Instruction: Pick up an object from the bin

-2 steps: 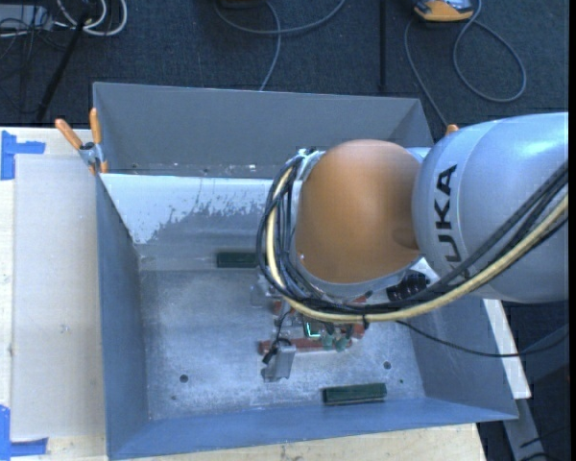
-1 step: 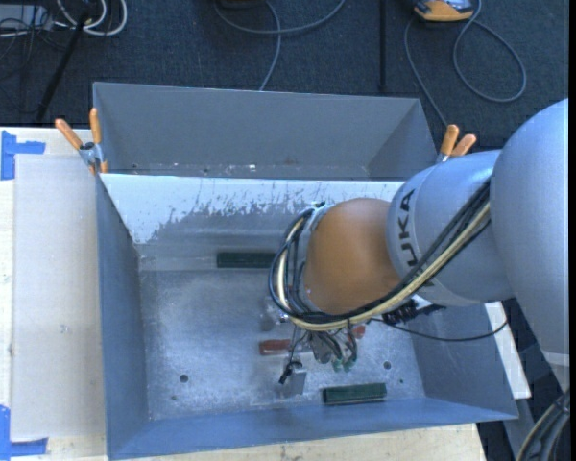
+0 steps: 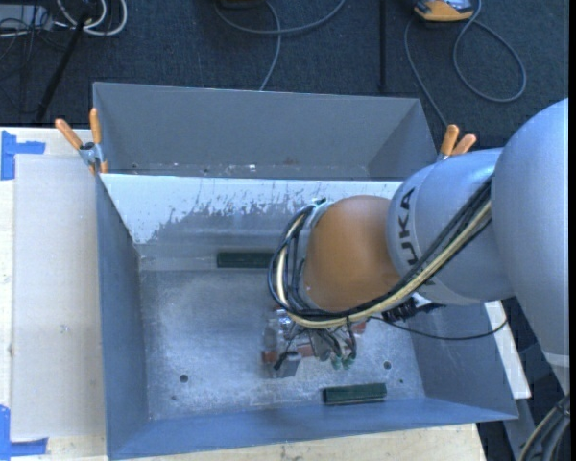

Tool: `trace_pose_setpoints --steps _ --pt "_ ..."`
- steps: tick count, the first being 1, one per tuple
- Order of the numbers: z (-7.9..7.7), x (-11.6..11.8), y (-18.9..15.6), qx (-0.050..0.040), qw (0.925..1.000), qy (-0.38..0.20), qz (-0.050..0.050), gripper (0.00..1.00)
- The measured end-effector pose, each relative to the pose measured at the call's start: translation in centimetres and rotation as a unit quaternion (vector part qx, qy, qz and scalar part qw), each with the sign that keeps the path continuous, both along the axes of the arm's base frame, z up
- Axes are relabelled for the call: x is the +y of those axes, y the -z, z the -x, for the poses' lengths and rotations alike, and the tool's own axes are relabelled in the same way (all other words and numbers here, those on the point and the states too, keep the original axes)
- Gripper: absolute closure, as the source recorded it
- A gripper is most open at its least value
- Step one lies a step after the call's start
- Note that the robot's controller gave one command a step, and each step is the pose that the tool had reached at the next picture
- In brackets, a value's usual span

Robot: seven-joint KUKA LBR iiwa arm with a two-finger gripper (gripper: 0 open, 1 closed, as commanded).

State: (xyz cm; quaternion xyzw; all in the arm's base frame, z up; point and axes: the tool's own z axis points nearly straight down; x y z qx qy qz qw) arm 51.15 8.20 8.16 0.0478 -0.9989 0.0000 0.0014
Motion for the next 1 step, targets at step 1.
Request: trace_pose_setpoints --steps 1 --pt "0.75 4.30 -4.84 -0.0023 0.9391 -0.344 -0.001 1.00"
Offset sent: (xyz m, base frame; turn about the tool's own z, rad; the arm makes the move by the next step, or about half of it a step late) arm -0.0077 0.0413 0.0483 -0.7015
